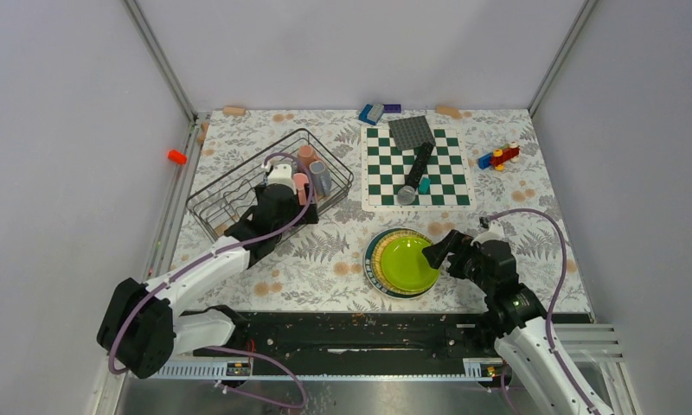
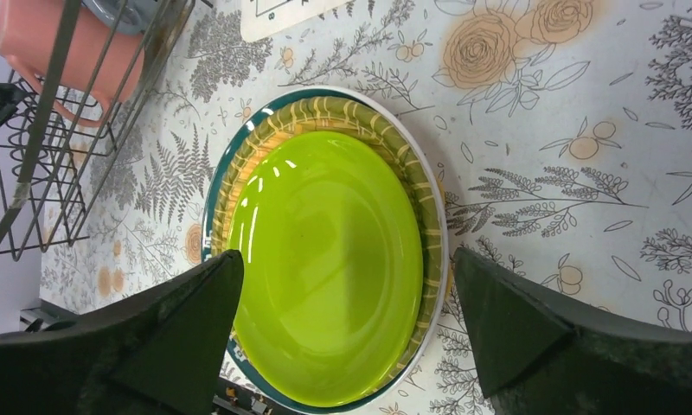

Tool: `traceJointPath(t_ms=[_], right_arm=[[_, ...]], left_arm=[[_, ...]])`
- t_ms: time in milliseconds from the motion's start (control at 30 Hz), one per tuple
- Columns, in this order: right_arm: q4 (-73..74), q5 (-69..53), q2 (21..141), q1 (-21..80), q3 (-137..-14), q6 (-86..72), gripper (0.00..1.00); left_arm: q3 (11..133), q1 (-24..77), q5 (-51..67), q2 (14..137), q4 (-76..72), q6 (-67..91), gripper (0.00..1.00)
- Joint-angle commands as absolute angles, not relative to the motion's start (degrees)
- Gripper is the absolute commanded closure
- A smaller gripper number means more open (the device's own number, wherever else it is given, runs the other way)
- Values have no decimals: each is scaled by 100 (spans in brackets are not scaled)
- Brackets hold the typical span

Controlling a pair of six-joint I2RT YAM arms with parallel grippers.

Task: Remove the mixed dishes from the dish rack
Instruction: Place the plate at the center of the board.

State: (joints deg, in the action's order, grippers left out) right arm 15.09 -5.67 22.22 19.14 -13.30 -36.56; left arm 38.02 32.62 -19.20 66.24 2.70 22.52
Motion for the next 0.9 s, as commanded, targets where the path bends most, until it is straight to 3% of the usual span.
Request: traceJointPath(t_ms=[0, 133, 567, 867], right_arm=[[1599, -384, 1997, 1956, -1565, -3551, 0], [1594, -291, 1868, 1951, -1522, -3555, 0], [1272, -582, 1607, 1953, -1350, -3512, 0], [637, -807, 2759, 1951, -1298, -3476, 1]], left_arm=[[4127, 3179, -1775, 6791, 143, 2224, 6], [4214, 3068, -1755, 6959, 155, 2186, 10], [4691, 2541, -762, 7809, 99, 2036, 40], [4738, 2539, -671, 7899, 140, 2047, 42]])
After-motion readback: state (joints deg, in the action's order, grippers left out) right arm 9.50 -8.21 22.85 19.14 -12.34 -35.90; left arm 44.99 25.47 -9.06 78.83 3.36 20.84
